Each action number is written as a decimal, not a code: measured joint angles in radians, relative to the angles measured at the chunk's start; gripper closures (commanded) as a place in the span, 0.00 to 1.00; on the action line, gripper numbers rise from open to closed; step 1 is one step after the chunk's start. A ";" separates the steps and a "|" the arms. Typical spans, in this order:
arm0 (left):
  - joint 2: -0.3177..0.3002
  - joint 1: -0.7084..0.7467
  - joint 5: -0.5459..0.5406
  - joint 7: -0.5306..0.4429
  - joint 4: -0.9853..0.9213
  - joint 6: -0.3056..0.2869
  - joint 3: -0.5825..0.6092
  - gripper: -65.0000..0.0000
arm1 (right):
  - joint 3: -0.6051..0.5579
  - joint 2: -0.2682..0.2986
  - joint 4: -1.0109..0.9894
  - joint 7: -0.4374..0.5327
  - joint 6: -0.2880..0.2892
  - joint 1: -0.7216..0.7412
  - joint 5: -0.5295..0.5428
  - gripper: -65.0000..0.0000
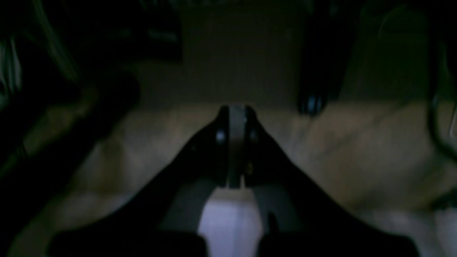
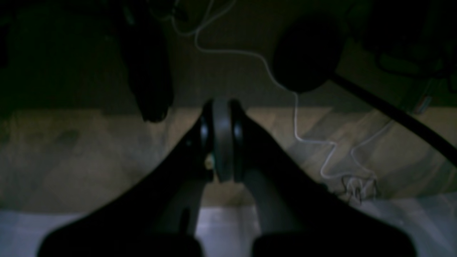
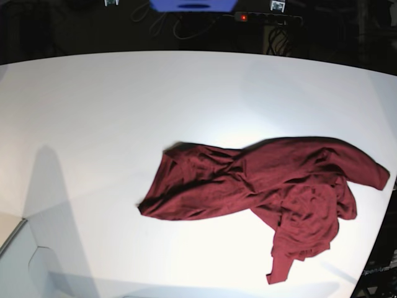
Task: Layout the t-shirt on the table in an organized manner, then fold the t-shirt properly
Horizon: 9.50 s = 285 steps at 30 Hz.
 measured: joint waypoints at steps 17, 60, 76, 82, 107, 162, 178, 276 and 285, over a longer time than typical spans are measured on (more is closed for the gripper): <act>-0.157 0.454 -0.220 0.015 0.790 0.003 -0.108 1.00 | 0.005 0.108 0.911 -0.002 0.003 -0.446 0.003 1.00; 0.054 0.029 -0.422 0.459 1.146 -0.004 -0.704 0.65 | -0.370 -0.013 1.200 -0.748 0.005 0.378 0.009 0.70; 0.054 -0.071 -0.454 0.568 1.137 -0.004 -0.883 0.60 | -0.431 -0.067 0.767 -0.666 0.005 0.644 0.007 0.55; 0.055 -0.088 -0.454 0.568 1.133 -0.004 -0.884 0.60 | -0.427 -0.088 0.605 -0.623 0.005 0.701 0.004 0.55; -0.052 -0.332 -0.448 0.562 0.879 0.000 -0.887 0.68 | -0.311 0.020 0.858 -0.592 0.005 0.486 0.007 1.00; -0.134 -0.729 -0.292 0.226 0.118 0.000 -0.492 0.97 | -0.130 0.052 0.973 -0.591 0.005 0.344 0.008 1.00; -0.114 -0.452 -0.664 0.643 0.855 -0.007 -0.795 1.00 | -0.130 0.051 0.856 -0.569 0.005 0.354 0.008 1.00; -0.063 -0.154 -0.970 0.688 1.008 -0.008 -1.091 1.00 | -0.485 0.145 0.436 -0.572 0.122 0.863 0.005 0.89; -0.063 -0.154 -0.971 0.688 1.008 -0.008 -1.091 1.00 | -0.349 0.150 0.530 -0.576 0.132 0.836 0.000 1.00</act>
